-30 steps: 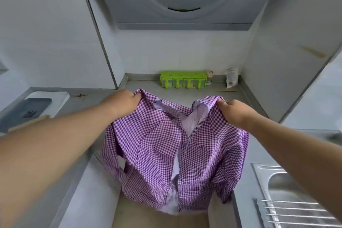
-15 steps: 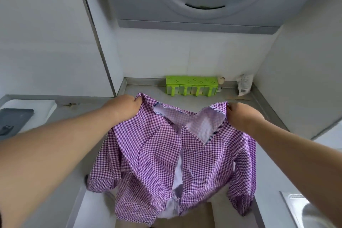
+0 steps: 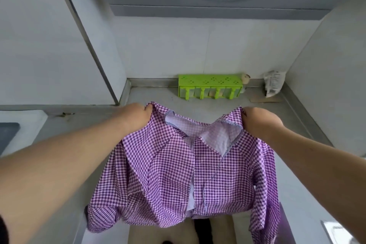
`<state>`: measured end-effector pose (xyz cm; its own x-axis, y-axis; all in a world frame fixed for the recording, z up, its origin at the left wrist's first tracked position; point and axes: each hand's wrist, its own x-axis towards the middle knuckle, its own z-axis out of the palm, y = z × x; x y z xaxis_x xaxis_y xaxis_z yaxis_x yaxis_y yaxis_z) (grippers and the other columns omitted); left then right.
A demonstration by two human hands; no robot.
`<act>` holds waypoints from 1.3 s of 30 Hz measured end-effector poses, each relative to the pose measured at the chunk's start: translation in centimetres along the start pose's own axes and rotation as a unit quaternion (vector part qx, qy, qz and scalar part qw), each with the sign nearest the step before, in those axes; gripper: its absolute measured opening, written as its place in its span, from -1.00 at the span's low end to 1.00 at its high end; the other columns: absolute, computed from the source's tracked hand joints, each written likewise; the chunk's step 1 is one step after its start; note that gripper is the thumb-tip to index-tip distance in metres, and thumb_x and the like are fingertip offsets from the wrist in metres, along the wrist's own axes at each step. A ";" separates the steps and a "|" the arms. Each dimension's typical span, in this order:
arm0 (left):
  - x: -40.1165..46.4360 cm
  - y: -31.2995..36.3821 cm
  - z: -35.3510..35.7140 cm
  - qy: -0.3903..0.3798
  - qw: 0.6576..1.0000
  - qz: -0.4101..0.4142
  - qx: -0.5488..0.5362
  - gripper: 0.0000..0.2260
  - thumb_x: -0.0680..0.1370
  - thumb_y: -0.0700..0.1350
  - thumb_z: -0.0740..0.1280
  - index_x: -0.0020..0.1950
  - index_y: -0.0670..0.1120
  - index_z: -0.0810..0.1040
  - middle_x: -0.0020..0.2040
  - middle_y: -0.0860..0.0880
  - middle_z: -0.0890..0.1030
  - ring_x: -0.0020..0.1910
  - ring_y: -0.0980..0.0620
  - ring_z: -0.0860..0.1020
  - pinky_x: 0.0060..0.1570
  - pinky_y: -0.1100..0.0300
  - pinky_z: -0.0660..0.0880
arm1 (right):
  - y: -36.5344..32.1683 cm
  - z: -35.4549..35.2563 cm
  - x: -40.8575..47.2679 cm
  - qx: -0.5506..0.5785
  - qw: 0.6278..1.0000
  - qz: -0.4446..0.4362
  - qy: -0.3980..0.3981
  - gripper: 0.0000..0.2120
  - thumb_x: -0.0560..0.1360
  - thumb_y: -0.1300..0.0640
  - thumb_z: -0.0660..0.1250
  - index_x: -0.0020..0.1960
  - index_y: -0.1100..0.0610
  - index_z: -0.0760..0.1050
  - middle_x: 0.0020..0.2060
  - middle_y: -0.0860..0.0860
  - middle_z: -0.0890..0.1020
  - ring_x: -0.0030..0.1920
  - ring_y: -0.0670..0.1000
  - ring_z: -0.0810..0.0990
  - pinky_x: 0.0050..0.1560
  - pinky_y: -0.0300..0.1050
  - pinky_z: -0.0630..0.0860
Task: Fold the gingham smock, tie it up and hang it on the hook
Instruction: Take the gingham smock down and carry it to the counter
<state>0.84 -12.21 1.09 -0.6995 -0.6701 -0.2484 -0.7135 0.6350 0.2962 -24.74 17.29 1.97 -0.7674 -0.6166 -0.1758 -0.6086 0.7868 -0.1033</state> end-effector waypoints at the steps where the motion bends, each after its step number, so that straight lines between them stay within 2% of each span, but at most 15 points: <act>1: 0.6 0.1 0.3 0.000 1.000 -0.003 0.004 -0.30 0.73 0.24 -0.12 -0.13 -0.17 0.63 -0.23 -0.20 0.64 -0.18 -0.18 0.70 -0.01 -0.12 0.66 | 0.1 0.3 0.9 -0.003 1.000 -0.005 -0.004 -0.70 0.64 -0.07 0.05 -0.08 -0.01 0.50 -0.10 0.06 0.67 -0.11 0.16 0.63 -0.06 0.04 0.60; 5: 2.9 0.8 0.7 0.004 1.000 -0.018 0.013 -0.33 0.75 0.21 -0.12 -0.12 -0.15 0.62 -0.19 -0.19 0.65 -0.18 -0.11 0.65 0.01 -0.04 0.62 | 0.4 0.8 4.2 -0.021 1.000 -0.006 -0.017 -0.78 0.61 0.08 0.10 0.05 0.03 0.52 -0.12 0.06 0.63 -0.09 0.20 0.63 -0.02 0.08 0.61; 9: 6.5 1.6 1.0 0.006 0.998 -0.041 0.039 -0.33 0.75 0.23 -0.14 -0.05 -0.14 0.64 -0.15 -0.14 0.65 -0.13 -0.08 0.63 0.11 -0.05 0.60 | 0.5 1.5 8.3 -0.029 1.000 -0.005 -0.002 -0.71 0.56 0.21 0.17 0.15 0.06 0.60 -0.03 0.13 0.57 0.04 0.25 0.64 0.02 0.16 0.64; 13: 9.5 1.8 1.6 0.021 0.993 -0.064 0.097 -0.27 0.72 0.29 -0.17 -0.03 -0.13 0.66 -0.14 -0.13 0.64 -0.11 -0.09 0.63 0.17 -0.06 0.59 | 0.6 2.8 12.0 -0.029 0.999 0.020 -0.026 -0.73 0.58 0.25 0.17 0.08 0.11 0.64 -0.13 0.09 0.55 -0.19 0.15 0.57 -0.15 0.01 0.51; 15: 10.7 1.8 2.2 0.031 0.990 -0.076 0.117 -0.28 0.71 0.31 -0.16 -0.07 -0.11 0.65 -0.18 -0.10 0.64 -0.15 -0.09 0.62 0.12 -0.06 0.61 | 0.4 3.8 14.1 -0.031 0.998 0.035 -0.038 -0.73 0.58 0.27 0.19 0.08 0.14 0.66 -0.15 0.09 0.59 -0.26 0.12 0.52 -0.18 -0.02 0.49; 21: 12.1 1.8 4.0 0.008 0.977 -0.148 0.156 -0.40 0.72 0.31 -0.03 0.01 -0.06 0.64 -0.15 -0.06 0.62 -0.18 -0.06 0.58 -0.17 0.07 0.50 | -0.4 7.0 17.6 -0.034 0.994 0.068 -0.081 -0.76 0.61 0.29 0.18 0.11 0.24 0.62 -0.12 0.16 0.57 -0.06 0.23 0.62 -0.11 0.10 0.55; 23: 12.2 1.9 4.6 -0.004 0.974 -0.166 0.155 -0.44 0.72 0.28 0.01 0.04 -0.08 0.65 -0.13 -0.07 0.63 -0.16 -0.07 0.60 -0.17 0.06 0.50 | -0.8 8.3 18.4 -0.030 0.993 0.070 -0.094 -0.75 0.62 0.29 0.18 0.11 0.23 0.63 -0.21 0.10 0.54 -0.22 0.14 0.55 -0.16 0.07 0.52; 25: 11.9 1.9 5.0 0.009 0.977 -0.158 0.146 -0.54 0.73 0.20 0.07 0.10 -0.06 0.65 -0.11 -0.05 0.63 -0.14 -0.07 0.60 -0.15 0.05 0.54 | -0.9 9.2 19.2 -0.032 0.991 0.072 -0.104 -0.74 0.63 0.26 0.17 0.11 0.22 0.64 -0.25 0.06 0.50 -0.30 0.09 0.45 -0.17 0.04 0.47; 29: 9.8 3.6 5.5 0.062 0.990 -0.046 0.117 -0.73 0.70 0.12 0.22 0.28 -0.03 0.45 -0.12 -0.02 0.62 -0.17 -0.07 0.59 -0.21 0.03 0.53 | -1.2 10.1 21.0 0.026 0.992 0.087 -0.091 -0.68 0.68 0.02 0.16 0.12 0.17 0.62 -0.12 0.13 0.55 -0.09 0.19 0.58 -0.09 0.02 0.49; 31: 8.6 4.4 6.6 -0.010 0.990 0.060 0.130 -0.78 0.67 0.13 0.28 0.18 0.01 0.46 -0.12 0.01 0.61 -0.18 -0.02 0.58 -0.13 0.03 0.58 | -1.2 10.4 22.2 0.057 0.991 0.092 -0.084 -0.61 0.69 -0.08 0.14 0.15 0.16 0.63 -0.05 0.16 0.62 -0.04 0.21 0.62 -0.05 0.02 0.50; 33: 7.6 4.6 8.5 -0.123 0.970 0.119 0.172 -0.78 0.64 0.17 0.31 0.10 0.04 0.48 -0.04 0.05 0.59 -0.11 0.02 0.57 -0.01 0.00 0.61 | -1.0 10.6 23.1 0.091 0.988 0.101 -0.075 -0.57 0.68 -0.13 0.15 0.16 0.17 0.63 0.04 0.19 0.66 -0.01 0.22 0.62 -0.02 0.03 0.50; 34: 7.3 4.5 9.6 -0.174 0.958 0.121 0.191 -0.72 0.62 0.21 0.32 0.16 0.04 0.51 0.06 0.04 0.59 0.00 0.02 0.58 0.08 -0.03 0.61 | -1.0 10.7 23.3 0.106 0.987 0.100 -0.071 -0.58 0.67 -0.14 0.17 0.17 0.17 0.62 0.02 0.18 0.65 -0.03 0.21 0.61 -0.02 0.03 0.50; 36: 6.9 4.0 11.6 -0.243 0.941 0.099 0.213 -0.46 0.59 0.27 0.36 0.47 0.01 0.44 0.41 -0.01 0.51 0.30 -0.05 0.54 0.31 -0.10 0.55 | -1.1 10.7 22.7 0.137 0.984 0.096 -0.059 -0.62 0.65 -0.11 0.24 0.29 0.13 0.57 0.10 0.16 0.62 0.05 0.21 0.60 0.07 0.06 0.53; 37: 6.8 3.7 12.4 -0.257 0.939 0.090 0.212 -0.32 0.58 0.27 0.39 0.60 0.00 0.32 0.58 -0.04 0.37 0.45 -0.09 0.47 0.42 -0.12 0.49 | -1.4 10.9 21.8 0.146 0.984 0.090 -0.058 -0.59 0.64 -0.08 0.29 0.39 0.10 0.49 0.25 0.15 0.57 0.17 0.23 0.59 0.16 0.12 0.53; 39: 6.7 3.5 13.3 -0.253 0.942 0.084 0.203 -0.20 0.59 0.24 0.41 0.71 0.00 0.15 0.72 -0.06 0.10 0.60 -0.14 0.31 0.54 -0.12 0.36 | -2.1 11.7 18.9 0.123 0.990 0.037 -0.055 -0.50 0.61 -0.03 0.34 0.49 0.03 0.32 0.43 0.09 0.37 0.33 0.24 0.50 0.27 0.21 0.49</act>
<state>-6.83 -9.36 -11.82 -0.6607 -0.3442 -0.6671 -0.4767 0.8789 0.0187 -35.64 4.30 -12.59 -0.7734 -0.5607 -0.2959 -0.4733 0.8212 -0.3189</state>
